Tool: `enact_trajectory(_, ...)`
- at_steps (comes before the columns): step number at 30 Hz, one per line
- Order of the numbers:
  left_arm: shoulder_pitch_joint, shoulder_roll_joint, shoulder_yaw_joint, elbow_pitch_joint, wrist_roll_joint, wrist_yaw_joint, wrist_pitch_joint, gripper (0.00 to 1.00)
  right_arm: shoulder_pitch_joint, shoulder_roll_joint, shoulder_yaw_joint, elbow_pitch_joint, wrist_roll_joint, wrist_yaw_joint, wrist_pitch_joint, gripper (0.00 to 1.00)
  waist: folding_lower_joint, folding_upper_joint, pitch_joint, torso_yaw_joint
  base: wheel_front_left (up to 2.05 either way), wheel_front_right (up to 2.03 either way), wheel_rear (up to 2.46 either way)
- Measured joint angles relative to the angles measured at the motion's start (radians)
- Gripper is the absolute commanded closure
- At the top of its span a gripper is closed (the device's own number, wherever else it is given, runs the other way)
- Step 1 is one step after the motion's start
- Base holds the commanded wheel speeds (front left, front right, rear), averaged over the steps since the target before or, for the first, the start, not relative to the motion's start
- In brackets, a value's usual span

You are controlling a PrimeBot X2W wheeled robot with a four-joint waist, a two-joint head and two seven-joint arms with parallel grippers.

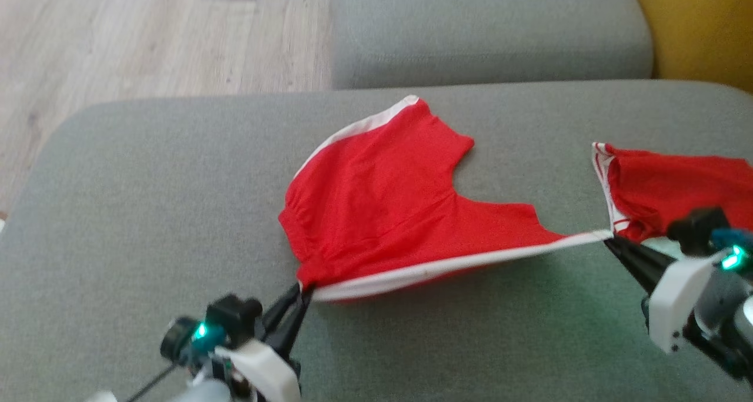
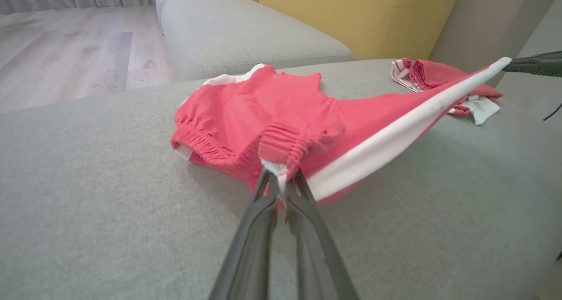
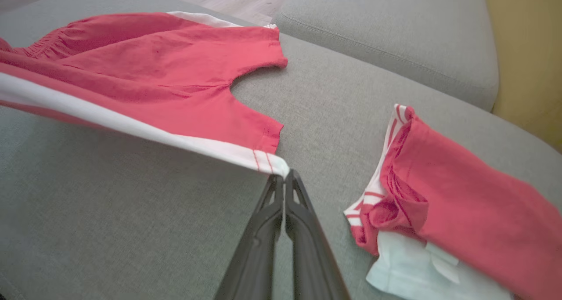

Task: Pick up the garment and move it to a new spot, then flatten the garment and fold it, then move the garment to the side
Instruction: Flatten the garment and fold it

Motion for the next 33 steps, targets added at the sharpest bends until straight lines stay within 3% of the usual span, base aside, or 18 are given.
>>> enact_trajectory(7,-0.107,-0.002,0.038,0.015,-0.002,0.004,0.007,1.0,-0.114,0.036,-0.056,-0.024,-0.083,0.0,0.062,1.0,0.0001,0.0,0.075,0.015,0.0,0.0,0.0)
enact_trajectory(13,-0.209,-0.027,0.064,0.086,-0.003,-0.016,0.025,1.0,-0.263,0.064,-0.047,-0.005,-0.132,0.0,0.105,1.0,0.0002,0.0,0.156,0.044,0.0,0.0,0.0)
enact_trajectory(33,-0.553,-0.203,0.097,0.436,-0.03,-0.136,0.076,1.0,-0.831,0.138,0.219,0.318,-0.173,0.0,0.118,1.0,0.0002,-0.0001,0.41,0.165,0.0,0.0,0.0)
